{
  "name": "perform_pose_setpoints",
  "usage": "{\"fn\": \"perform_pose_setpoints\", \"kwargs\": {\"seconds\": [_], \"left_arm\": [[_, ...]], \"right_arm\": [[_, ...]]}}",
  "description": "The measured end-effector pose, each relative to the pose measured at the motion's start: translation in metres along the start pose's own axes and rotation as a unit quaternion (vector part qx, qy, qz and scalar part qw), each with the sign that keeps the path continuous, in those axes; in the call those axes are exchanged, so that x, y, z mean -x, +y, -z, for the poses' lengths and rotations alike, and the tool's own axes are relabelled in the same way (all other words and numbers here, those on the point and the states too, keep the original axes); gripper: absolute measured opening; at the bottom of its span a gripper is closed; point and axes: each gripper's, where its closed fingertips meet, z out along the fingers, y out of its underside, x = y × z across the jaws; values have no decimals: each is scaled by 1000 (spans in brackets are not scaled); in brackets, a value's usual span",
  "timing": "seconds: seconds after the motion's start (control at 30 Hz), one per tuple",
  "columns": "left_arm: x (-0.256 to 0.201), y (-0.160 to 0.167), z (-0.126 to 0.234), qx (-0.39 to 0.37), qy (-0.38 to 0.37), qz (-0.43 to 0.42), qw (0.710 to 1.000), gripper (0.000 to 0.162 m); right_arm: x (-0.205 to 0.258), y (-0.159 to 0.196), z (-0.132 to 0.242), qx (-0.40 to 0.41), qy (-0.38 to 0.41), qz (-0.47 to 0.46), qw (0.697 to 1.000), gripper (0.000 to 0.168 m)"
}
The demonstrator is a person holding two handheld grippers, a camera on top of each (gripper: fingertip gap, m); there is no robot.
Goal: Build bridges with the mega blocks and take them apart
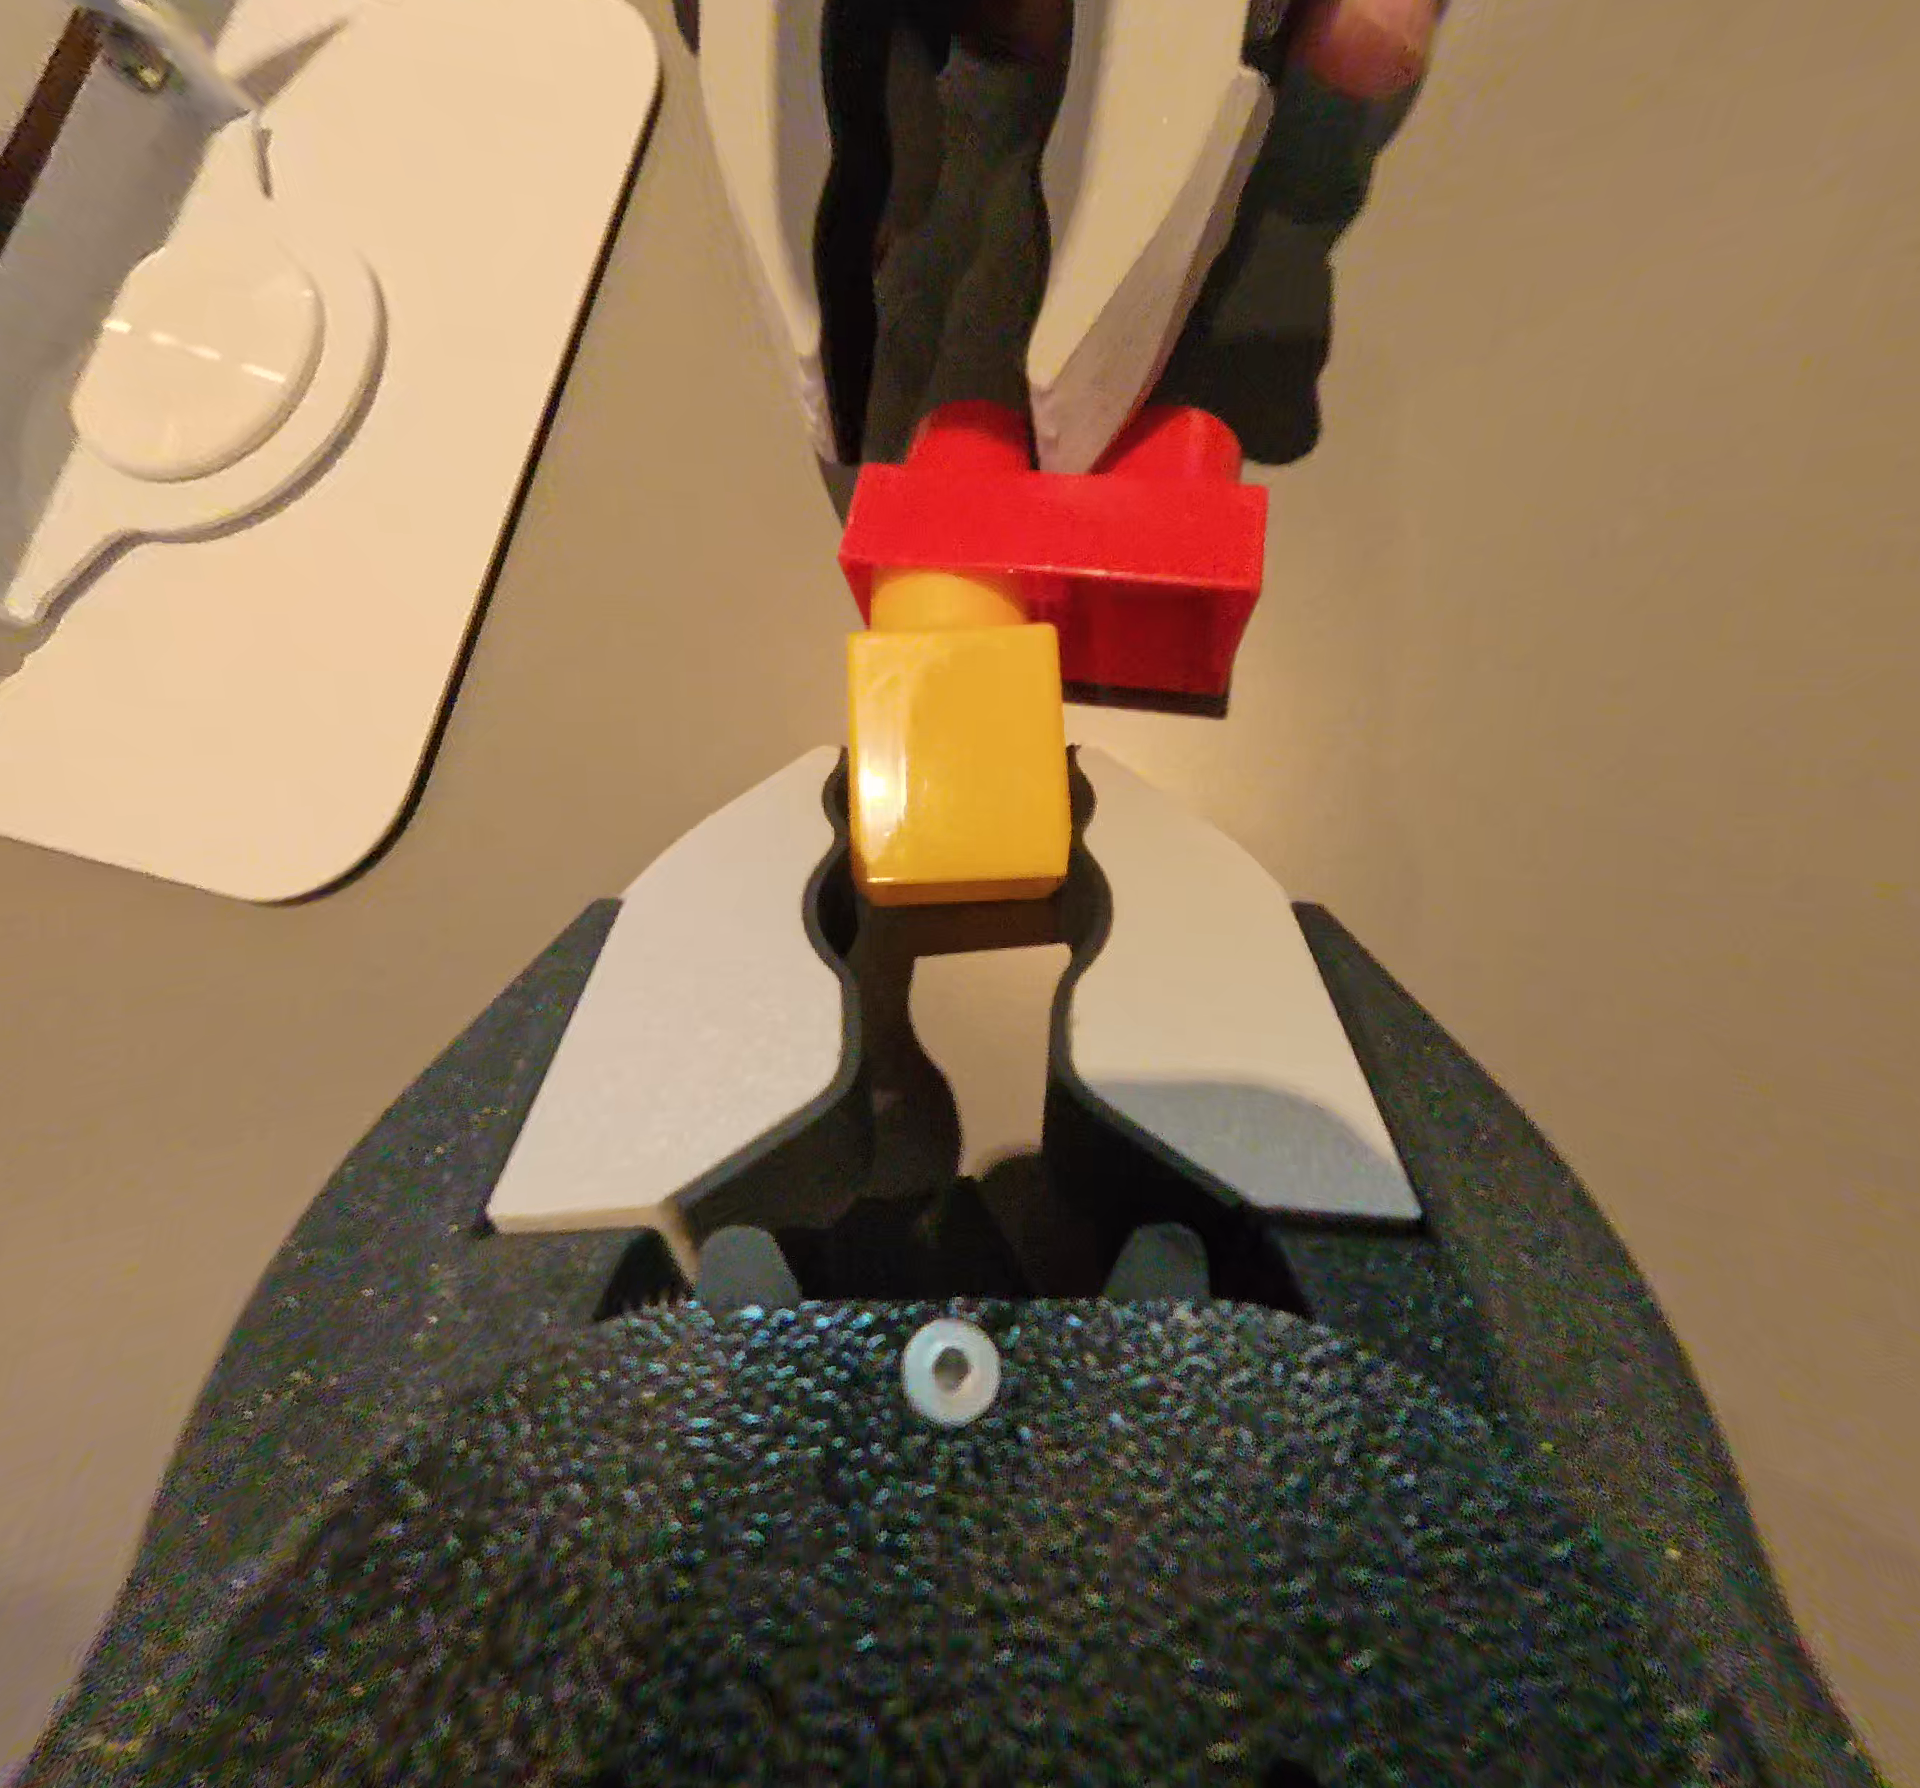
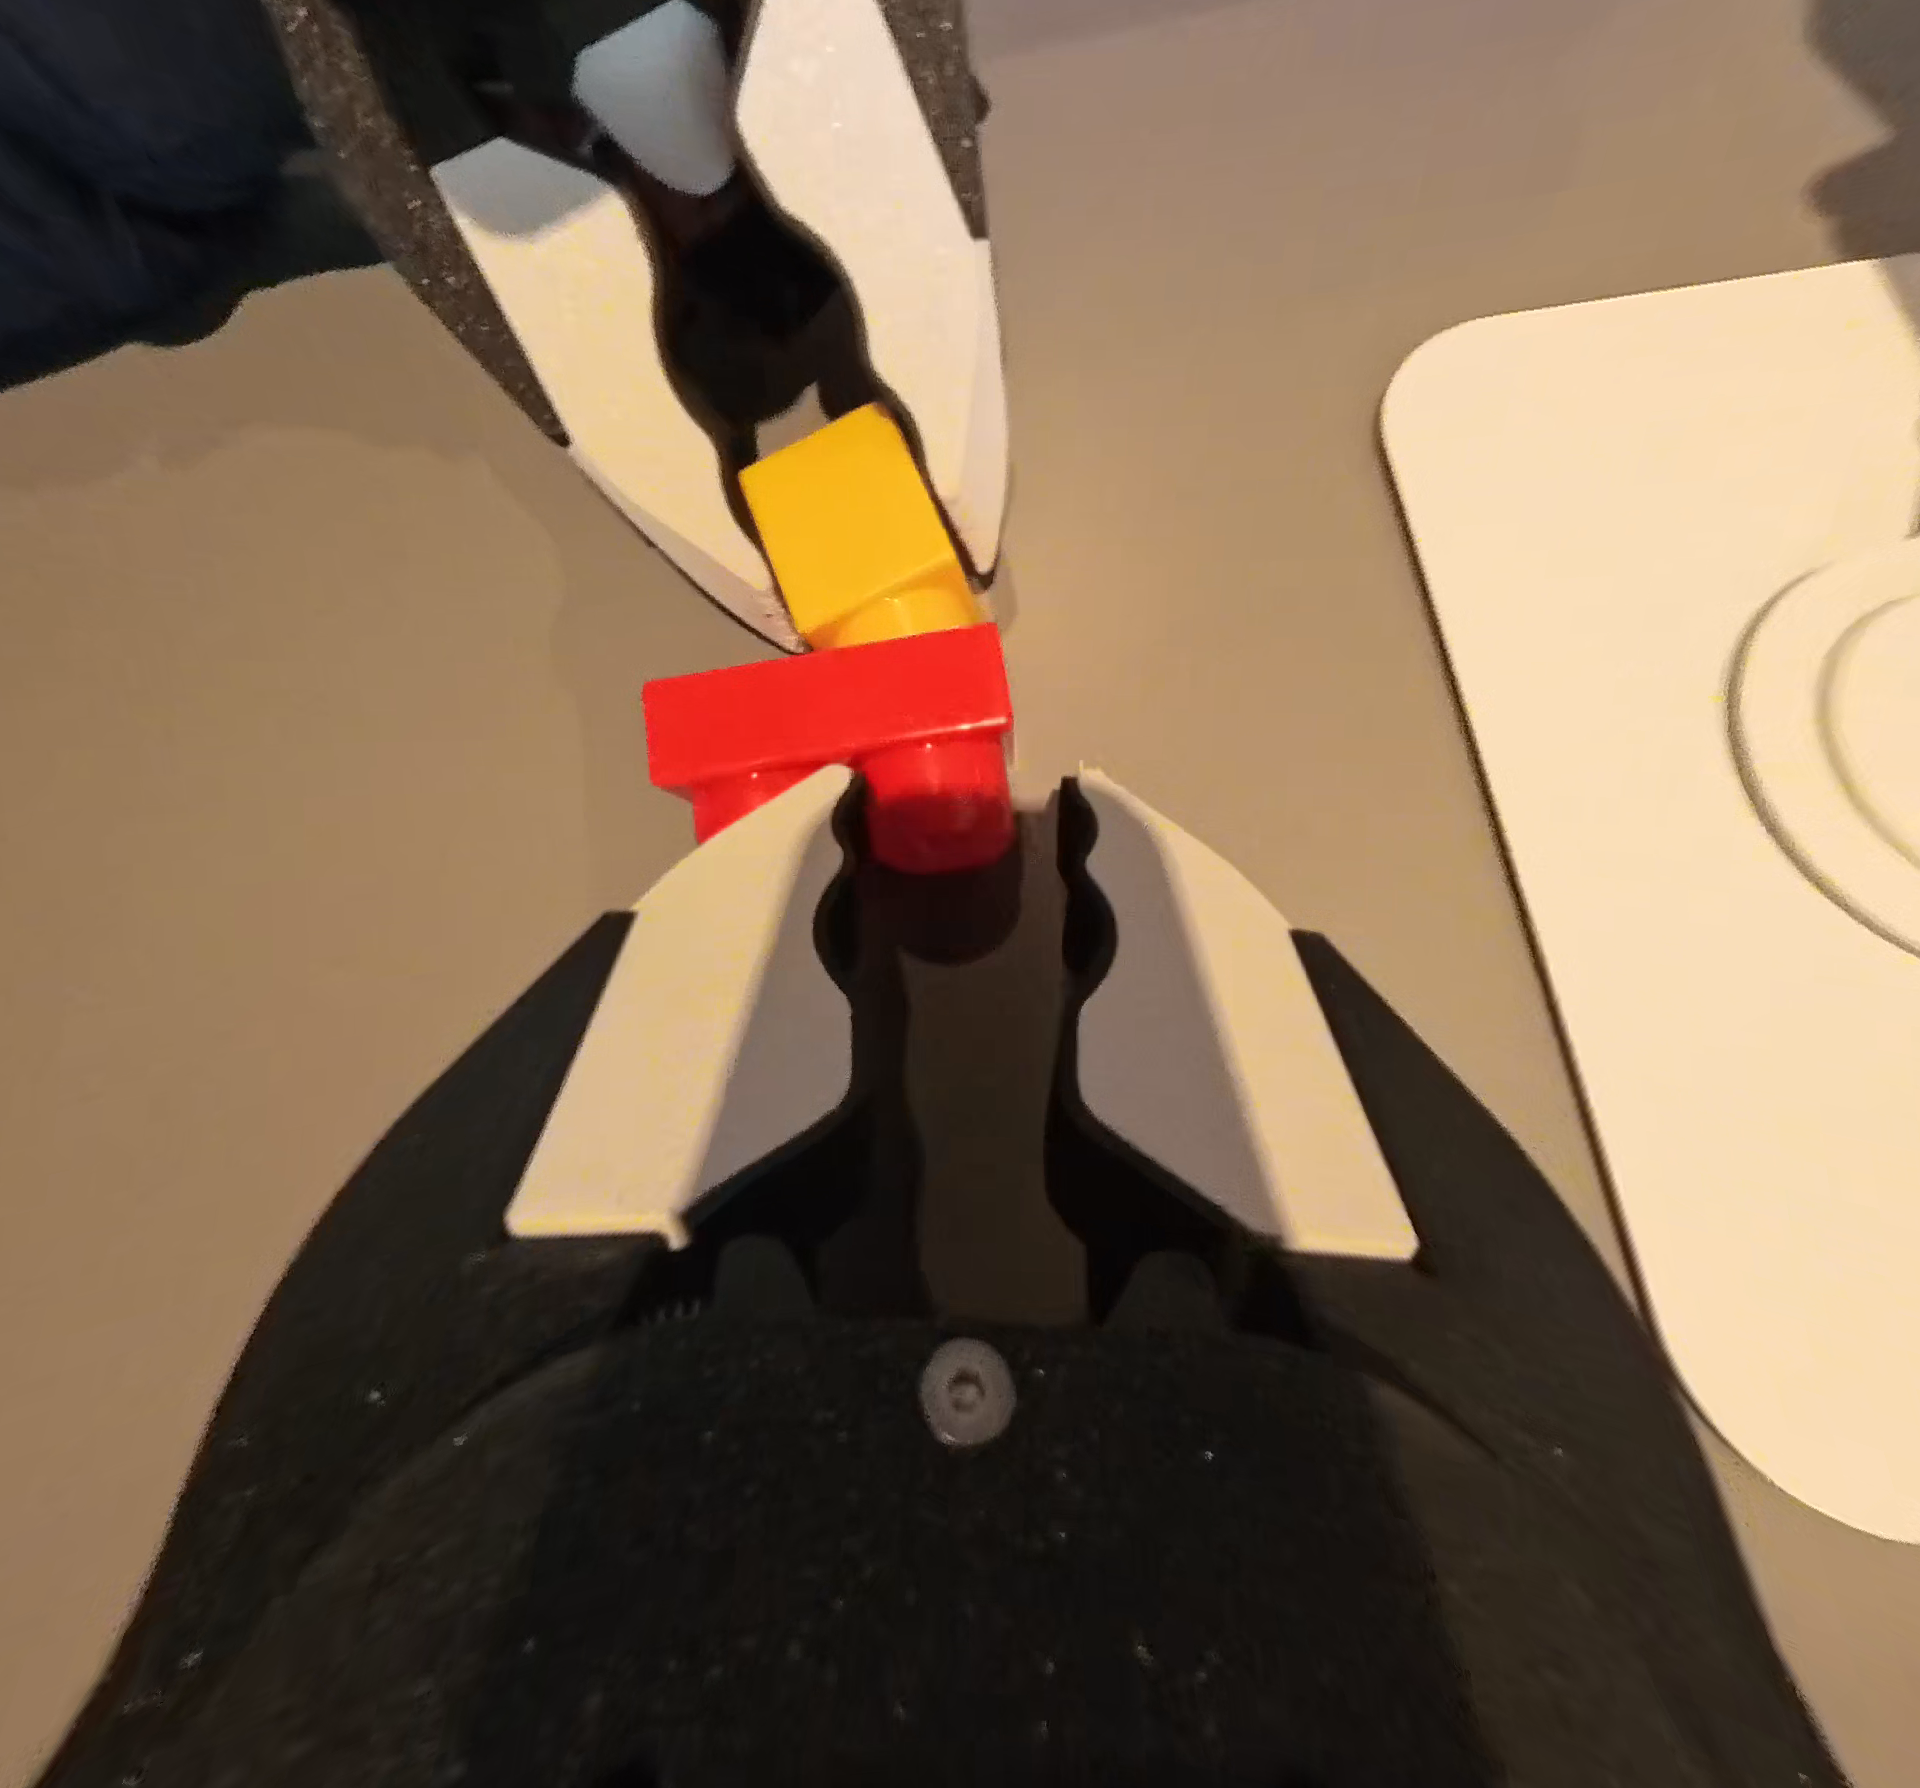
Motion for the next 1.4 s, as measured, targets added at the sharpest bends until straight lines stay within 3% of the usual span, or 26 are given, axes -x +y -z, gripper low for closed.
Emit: {"fn": "perform_pose_setpoints", "kwargs": {"seconds": [0.47,0.9,1.4], "left_arm": [[-30,-6,0,-6,62,-67,996,36],[-36,-7,5,15,70,-79,994,36],[-49,-1,17,102,65,-106,987,36]], "right_arm": [[39,10,4,15,-105,86,991,30],[47,8,4,10,-112,127,985,29],[64,6,-2,23,-137,150,979,30]]}}
